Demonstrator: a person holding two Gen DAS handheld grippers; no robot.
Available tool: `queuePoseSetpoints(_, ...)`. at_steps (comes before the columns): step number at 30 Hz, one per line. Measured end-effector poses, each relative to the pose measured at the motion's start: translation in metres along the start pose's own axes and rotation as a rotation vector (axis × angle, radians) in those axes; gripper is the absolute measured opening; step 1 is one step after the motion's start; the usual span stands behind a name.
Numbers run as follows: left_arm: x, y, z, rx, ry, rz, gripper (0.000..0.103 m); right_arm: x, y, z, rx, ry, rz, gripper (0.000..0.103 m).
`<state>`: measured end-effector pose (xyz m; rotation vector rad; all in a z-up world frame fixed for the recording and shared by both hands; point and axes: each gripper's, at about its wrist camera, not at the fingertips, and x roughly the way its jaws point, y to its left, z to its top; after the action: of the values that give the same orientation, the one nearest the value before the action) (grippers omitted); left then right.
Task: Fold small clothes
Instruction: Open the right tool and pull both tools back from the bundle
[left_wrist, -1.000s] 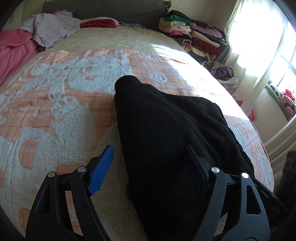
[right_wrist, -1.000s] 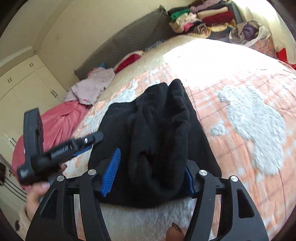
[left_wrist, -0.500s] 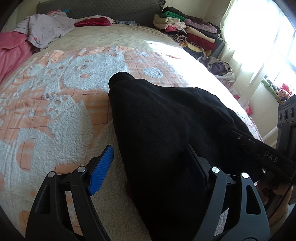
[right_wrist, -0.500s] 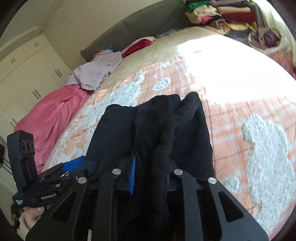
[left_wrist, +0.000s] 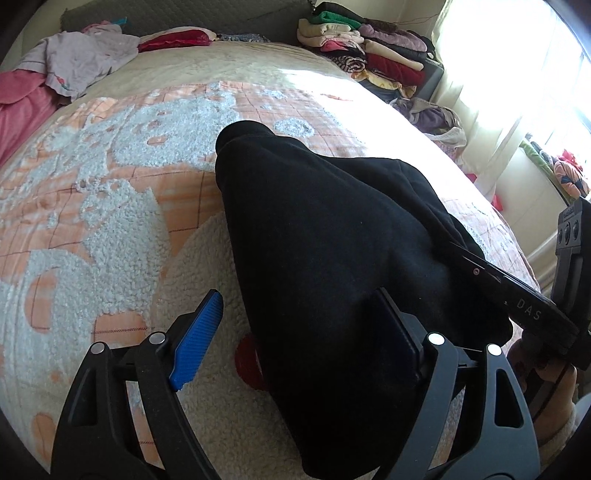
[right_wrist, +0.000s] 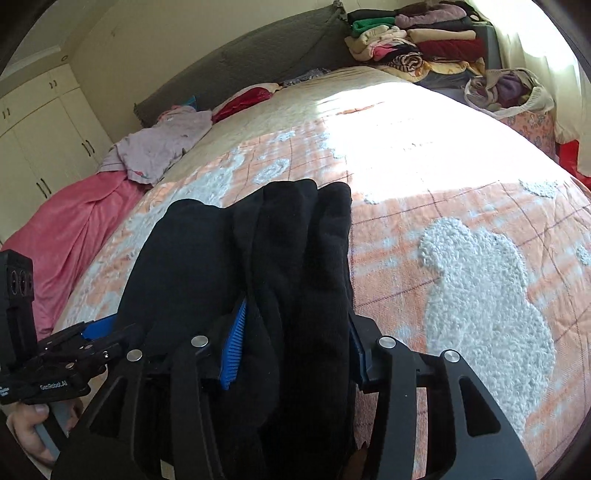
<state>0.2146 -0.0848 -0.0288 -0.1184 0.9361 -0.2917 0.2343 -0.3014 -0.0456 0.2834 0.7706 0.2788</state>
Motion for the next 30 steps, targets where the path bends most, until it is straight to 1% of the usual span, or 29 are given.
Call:
queuePoseSetpoints(7, -0.006, 0.000, -0.005, -0.003, -0.002, -0.005, 0.075, -0.024, 0.008, -0.013, -0.033, -0.020, -0.071, 0.045)
queuePoseSetpoints(9, -0.008, 0.000, -0.007, 0.002, -0.003, -0.003, 0.077, -0.027, 0.011, -0.016, -0.053, -0.025, -0.123, 0.045)
queuePoseSetpoints(10, -0.009, -0.001, -0.008, 0.003, -0.003, -0.004, 0.077, -0.029, 0.012, -0.018, -0.059, -0.027, -0.134, 0.045)
queuePoseSetpoints(12, -0.012, -0.001, -0.010, 0.010, -0.005, -0.006, 0.077, -0.033, 0.013, -0.020, -0.054, -0.031, -0.145, 0.047)
queuePoseSetpoints(14, -0.014, -0.002, -0.012, 0.013, -0.006, -0.002, 0.077, -0.039, 0.015, -0.023, -0.058, -0.040, -0.163, 0.055)
queuePoseSetpoints(18, -0.024, -0.004, -0.012, 0.026, -0.022, 0.005, 0.078, -0.050, 0.018, -0.027, -0.058, -0.053, -0.170, 0.059)
queuePoseSetpoints(19, -0.027, -0.004, -0.012, 0.028, -0.028, 0.005, 0.079, -0.055, 0.020, -0.029, -0.064, -0.065, -0.174, 0.062)
queuePoseSetpoints(20, -0.030, -0.004, -0.013, 0.030, -0.038, 0.004, 0.080, -0.061, 0.023, -0.030, -0.072, -0.078, -0.180, 0.069)
queuePoseSetpoints(21, -0.033, -0.004, -0.014, 0.030, -0.045, 0.010, 0.083, -0.066, 0.024, -0.032, -0.077, -0.088, -0.184, 0.073)
queuePoseSetpoints(22, -0.037, -0.004, -0.015, 0.027, -0.049, 0.015, 0.085, -0.073, 0.027, -0.033, -0.081, -0.105, -0.188, 0.081)
queuePoseSetpoints(23, -0.040, -0.004, -0.015, 0.025, -0.054, 0.010, 0.085, -0.079, 0.029, -0.035, -0.085, -0.122, -0.188, 0.085)
queuePoseSetpoints(24, -0.045, -0.004, -0.016, 0.029, -0.069, 0.000, 0.086, -0.085, 0.031, -0.036, -0.090, -0.137, -0.187, 0.087)
queuePoseSetpoints(25, -0.050, -0.004, -0.018, 0.033, -0.084, 0.002, 0.095, -0.092, 0.034, -0.038, -0.098, -0.152, -0.193, 0.092)
queuePoseSetpoints(26, -0.054, -0.005, -0.019, 0.034, -0.093, 0.012, 0.094, -0.098, 0.036, -0.040, -0.110, -0.161, -0.195, 0.095)
queuePoseSetpoints(30, -0.074, -0.003, -0.025, 0.036, -0.131, 0.007, 0.094, -0.122, 0.048, -0.047, -0.132, -0.218, -0.200, 0.098)
